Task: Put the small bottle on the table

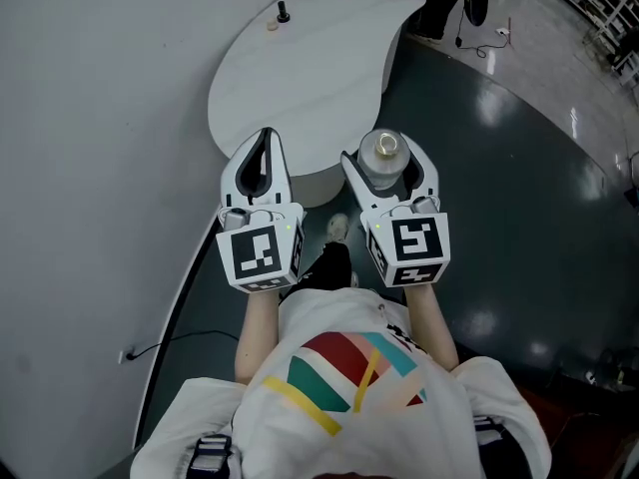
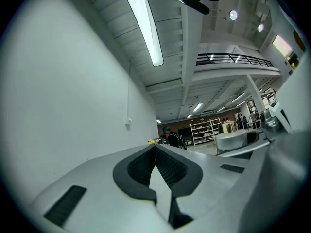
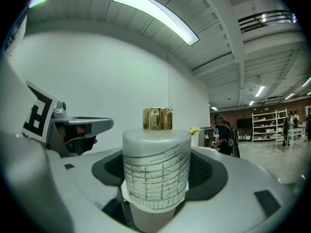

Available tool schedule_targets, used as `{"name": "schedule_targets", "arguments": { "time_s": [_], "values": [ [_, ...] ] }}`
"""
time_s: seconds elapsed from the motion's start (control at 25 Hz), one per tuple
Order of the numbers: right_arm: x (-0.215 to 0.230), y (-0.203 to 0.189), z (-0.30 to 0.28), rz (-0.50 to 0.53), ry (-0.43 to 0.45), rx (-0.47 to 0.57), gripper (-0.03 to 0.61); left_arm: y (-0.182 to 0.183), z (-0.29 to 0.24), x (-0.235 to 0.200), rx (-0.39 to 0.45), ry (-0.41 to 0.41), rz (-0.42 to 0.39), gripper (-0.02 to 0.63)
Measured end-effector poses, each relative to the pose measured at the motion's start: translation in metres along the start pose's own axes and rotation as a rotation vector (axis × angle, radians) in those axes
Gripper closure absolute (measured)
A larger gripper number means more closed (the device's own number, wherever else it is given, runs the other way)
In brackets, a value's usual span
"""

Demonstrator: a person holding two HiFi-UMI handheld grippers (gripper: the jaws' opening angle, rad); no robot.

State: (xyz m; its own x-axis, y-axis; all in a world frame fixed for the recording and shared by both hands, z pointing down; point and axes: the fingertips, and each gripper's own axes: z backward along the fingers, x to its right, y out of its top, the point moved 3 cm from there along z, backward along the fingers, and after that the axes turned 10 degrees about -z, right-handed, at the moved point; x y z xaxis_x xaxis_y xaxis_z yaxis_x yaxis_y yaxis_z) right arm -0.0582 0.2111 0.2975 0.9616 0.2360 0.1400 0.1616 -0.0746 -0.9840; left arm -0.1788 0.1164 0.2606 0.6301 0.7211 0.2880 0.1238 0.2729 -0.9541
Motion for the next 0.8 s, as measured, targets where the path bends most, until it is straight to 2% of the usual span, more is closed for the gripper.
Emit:
{"name": "schedule_targets", "arguments": {
  "time_s": [0.28,0.8],
  "values": [
    [0.014,0.004,-0.002,0.003,0.002,0.026,0.235,0.006,-0.007,0.007,0.031,0.023,-0.034,0.595],
    [0.023,0.002,-0.036,0.058,0.035,0.034,0.235,-0.017,-0.042,0.000,0.040,0.050,0.000,0.595]
  ]
}}
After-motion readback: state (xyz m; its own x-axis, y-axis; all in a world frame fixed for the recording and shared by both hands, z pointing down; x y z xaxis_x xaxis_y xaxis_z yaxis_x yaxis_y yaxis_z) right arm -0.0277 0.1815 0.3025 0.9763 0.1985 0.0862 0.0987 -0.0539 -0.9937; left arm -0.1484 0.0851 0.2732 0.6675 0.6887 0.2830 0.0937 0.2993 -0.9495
